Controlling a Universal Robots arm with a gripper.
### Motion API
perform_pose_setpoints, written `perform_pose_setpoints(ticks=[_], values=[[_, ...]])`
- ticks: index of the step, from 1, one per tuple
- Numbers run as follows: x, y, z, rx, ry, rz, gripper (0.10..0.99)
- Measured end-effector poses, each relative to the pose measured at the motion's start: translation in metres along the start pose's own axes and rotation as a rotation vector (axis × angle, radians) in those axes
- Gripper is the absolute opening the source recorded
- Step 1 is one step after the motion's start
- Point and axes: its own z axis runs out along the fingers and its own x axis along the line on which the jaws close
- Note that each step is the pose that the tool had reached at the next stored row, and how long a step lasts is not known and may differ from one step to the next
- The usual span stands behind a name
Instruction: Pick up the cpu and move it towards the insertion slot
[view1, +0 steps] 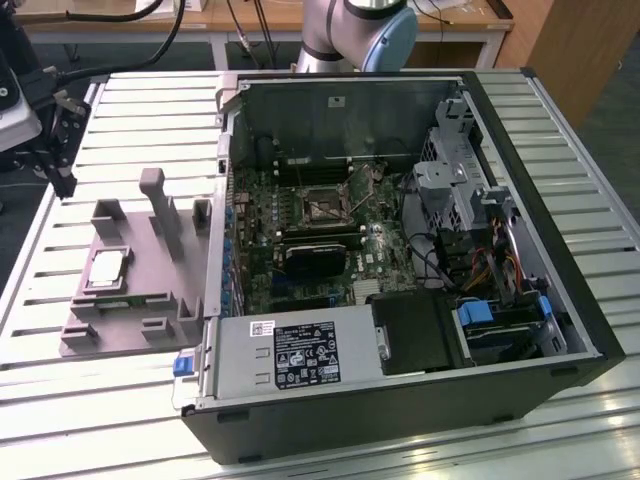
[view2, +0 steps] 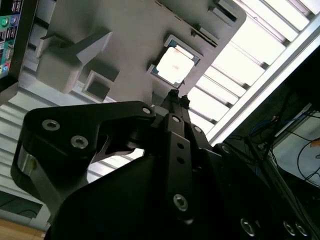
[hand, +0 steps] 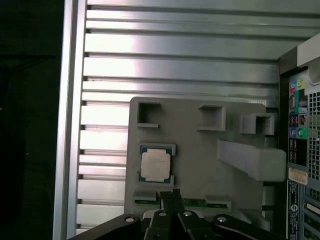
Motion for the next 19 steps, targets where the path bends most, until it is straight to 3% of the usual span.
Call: perform_pose_setpoints(ticks=[19], values=[[0.0053,-0.0016,0.0382,0.0,-0.0022,0.0,0.102]])
